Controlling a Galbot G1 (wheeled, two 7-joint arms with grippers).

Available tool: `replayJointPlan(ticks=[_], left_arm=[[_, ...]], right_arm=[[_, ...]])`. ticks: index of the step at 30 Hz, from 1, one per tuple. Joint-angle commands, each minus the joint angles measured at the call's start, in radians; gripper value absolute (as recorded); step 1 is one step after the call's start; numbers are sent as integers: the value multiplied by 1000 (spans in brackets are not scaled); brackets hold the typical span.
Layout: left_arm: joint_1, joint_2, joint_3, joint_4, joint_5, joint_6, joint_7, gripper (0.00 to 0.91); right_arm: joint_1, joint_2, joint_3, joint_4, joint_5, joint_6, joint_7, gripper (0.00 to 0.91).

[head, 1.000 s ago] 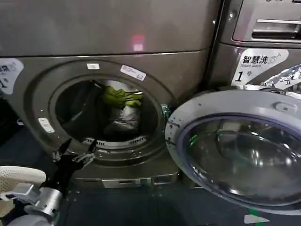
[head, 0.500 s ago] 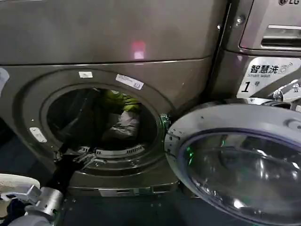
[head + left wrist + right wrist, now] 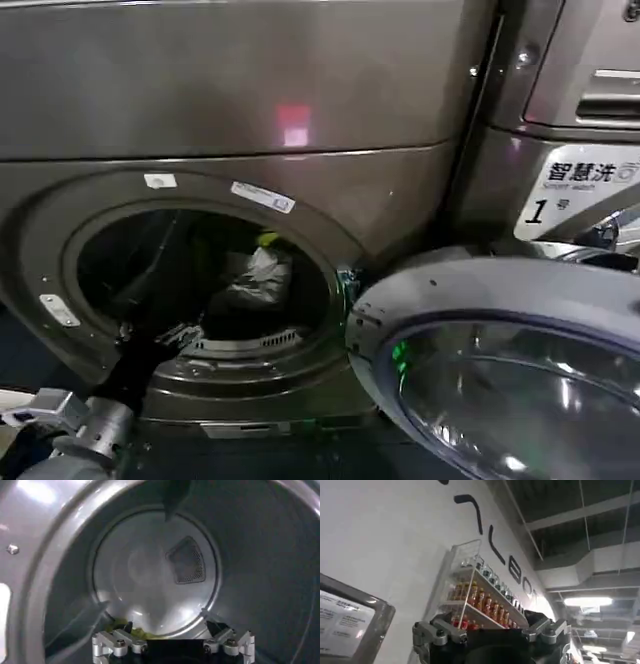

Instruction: Grasp the clothes from the dryer.

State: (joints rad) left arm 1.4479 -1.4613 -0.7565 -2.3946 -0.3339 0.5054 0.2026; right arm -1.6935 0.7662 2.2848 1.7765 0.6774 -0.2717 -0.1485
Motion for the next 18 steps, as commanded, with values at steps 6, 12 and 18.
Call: replayJointPlan(ticks=[6,12,18], left_arm=[[-266,63,73,254,-14,-90,-20,907],[-427,70,124,480,5,-133,-38,907],[-603,83,164,657,13,-145,-45,907]], right_arm=[[-48,-24,42,7,3,-7,26,907],[-85,-28,91,11,2,-19,19,907],[-86,-37,102,5,3,-20,23,907]])
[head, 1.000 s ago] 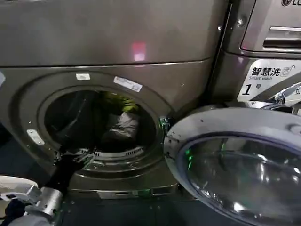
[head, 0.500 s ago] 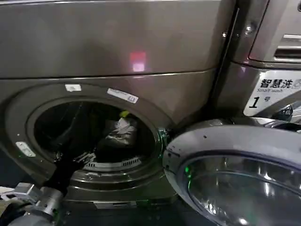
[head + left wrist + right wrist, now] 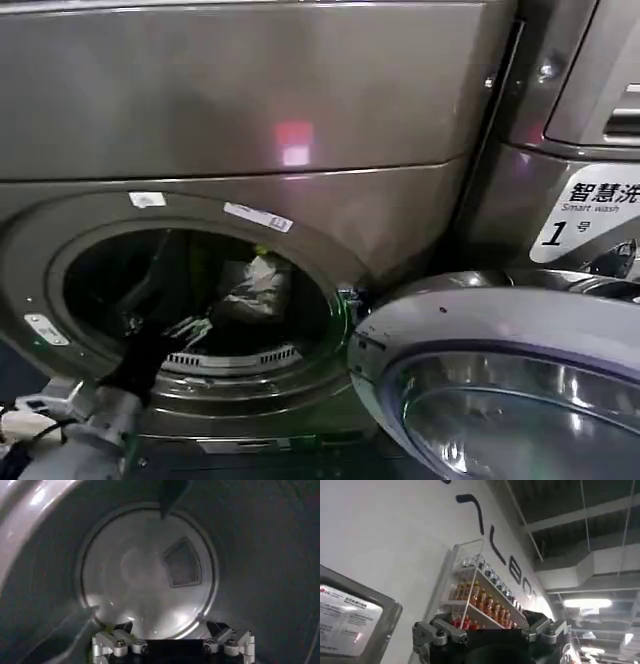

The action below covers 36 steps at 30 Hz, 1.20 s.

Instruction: Grasp the clothes from the dryer.

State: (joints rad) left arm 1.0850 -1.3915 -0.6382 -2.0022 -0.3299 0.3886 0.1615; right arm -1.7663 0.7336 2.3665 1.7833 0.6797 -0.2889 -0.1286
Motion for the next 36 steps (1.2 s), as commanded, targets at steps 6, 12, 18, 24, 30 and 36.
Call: replayJointPlan(ticks=[6,12,18,24,30,36], left_arm=[[-378,12,98,421,23,-35,-6,907],[-483,6,156,577,37,-56,-16,907],[-616,10,207,722,34,-60,-28,907],[-747,-6,251,904,41,-86,-29,907],[-841,-5,333,1089,54,-119,-35,907],[-941,-8,404,1238,100,-112,58,907]], right_arm=[[-25,-12,45,-14,-9,-20,0,907],[-27,-18,54,-20,-9,-21,-6,907],[-27,-22,62,-27,-18,-26,-14,907],[-23,-23,62,-28,-17,-23,-18,907],[-26,-35,71,-38,-14,-20,-22,907],[-15,-33,57,-36,-15,-17,-24,907]])
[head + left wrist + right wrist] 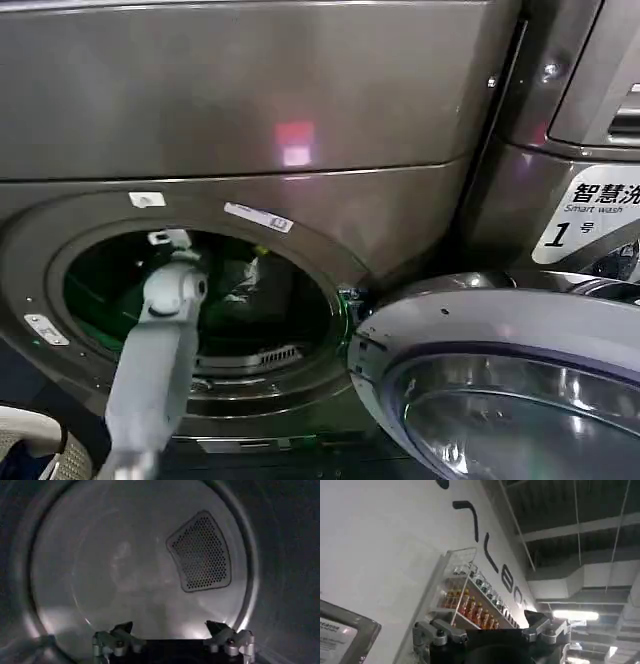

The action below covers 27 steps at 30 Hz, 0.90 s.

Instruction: Grasp the clothes from the dryer.

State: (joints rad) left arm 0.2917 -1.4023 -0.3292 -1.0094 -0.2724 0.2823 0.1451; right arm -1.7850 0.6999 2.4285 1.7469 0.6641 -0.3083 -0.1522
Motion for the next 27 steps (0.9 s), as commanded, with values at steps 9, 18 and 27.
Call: replayJointPlan(ticks=[9,18,27], left_arm=[[-281,23,251,552,335,-71,432,907],[-324,27,441,583,607,-161,645,907],[-395,30,551,632,823,-269,709,907]], right_arm=[[4,3,-8,-1,-2,9,-6,907],[-3,9,-2,-5,-5,16,-11,907],[5,22,-13,-1,-10,22,-14,907]])
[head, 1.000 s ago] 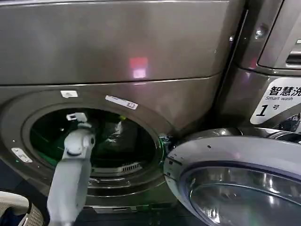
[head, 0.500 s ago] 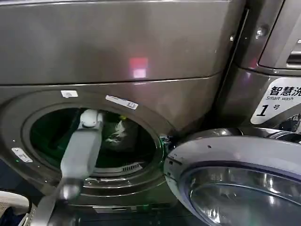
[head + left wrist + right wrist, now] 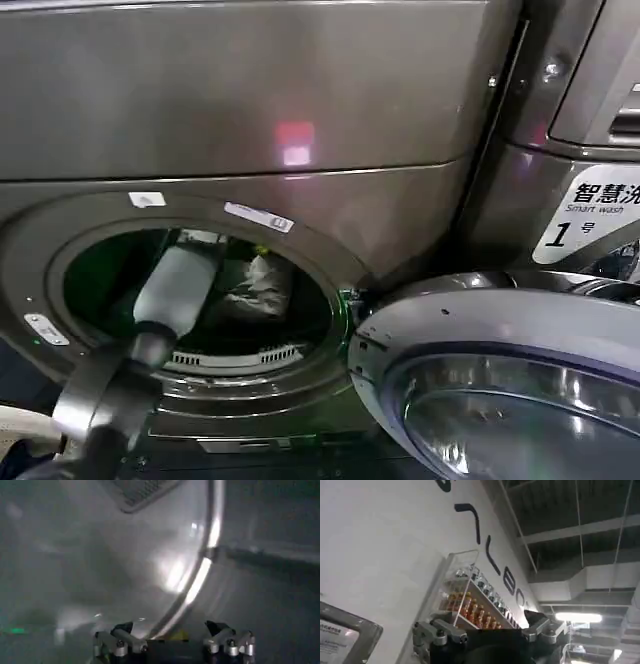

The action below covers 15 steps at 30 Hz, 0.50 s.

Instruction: Grasp the clothes from the dryer.

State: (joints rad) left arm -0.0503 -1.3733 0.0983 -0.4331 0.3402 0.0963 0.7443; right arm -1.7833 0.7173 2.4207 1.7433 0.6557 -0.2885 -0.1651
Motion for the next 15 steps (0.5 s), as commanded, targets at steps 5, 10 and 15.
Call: replayJointPlan(ticks=[5,10,15], left_arm=[[-61,-16,177,69,276,-127,129,907],[-59,-44,206,98,354,-114,127,907],[-50,-55,224,116,393,-112,110,907]], right_arm=[[3,13,-5,2,-4,5,-3,907],[2,15,-5,2,-4,6,-4,907],[2,19,-5,5,-4,6,-4,907]])
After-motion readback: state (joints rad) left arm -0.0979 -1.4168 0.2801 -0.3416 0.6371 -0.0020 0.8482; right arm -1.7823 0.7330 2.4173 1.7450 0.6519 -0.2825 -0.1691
